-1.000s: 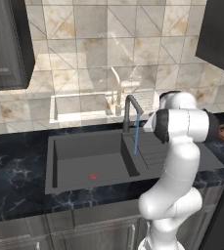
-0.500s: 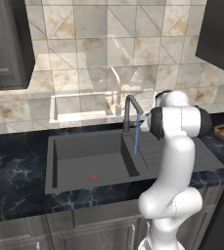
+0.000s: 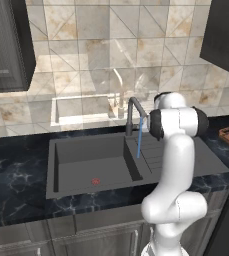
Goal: Pick the banana from the sink and place it on the cutting board to airdry. Then turn off the sink faucet.
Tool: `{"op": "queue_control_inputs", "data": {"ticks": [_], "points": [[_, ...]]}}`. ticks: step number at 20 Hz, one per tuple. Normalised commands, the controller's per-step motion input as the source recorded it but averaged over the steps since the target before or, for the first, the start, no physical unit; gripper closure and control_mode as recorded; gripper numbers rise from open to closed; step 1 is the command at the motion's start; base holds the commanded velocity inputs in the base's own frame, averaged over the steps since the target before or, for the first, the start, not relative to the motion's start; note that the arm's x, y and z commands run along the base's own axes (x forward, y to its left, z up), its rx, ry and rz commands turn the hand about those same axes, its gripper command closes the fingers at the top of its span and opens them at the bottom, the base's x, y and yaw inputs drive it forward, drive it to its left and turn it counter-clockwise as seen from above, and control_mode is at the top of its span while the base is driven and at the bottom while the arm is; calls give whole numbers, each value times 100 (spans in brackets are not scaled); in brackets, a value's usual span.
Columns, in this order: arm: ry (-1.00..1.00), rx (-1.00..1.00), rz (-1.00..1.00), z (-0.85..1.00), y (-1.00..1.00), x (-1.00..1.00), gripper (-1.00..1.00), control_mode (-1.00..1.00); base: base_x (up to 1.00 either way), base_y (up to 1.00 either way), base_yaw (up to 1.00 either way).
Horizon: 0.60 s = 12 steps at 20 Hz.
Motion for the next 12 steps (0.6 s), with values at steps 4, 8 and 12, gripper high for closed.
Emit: {"op": "queue_control_inputs", "data": {"ticks": [4, 8, 12], "points": [[4, 0, 0, -6, 1, 34, -100, -100, 0, 0, 0], [5, 0, 0, -8, 2, 32, -100, -100, 0, 0, 0], [5, 1, 0, -12, 0, 29, -100, -100, 0, 0, 0]]}}
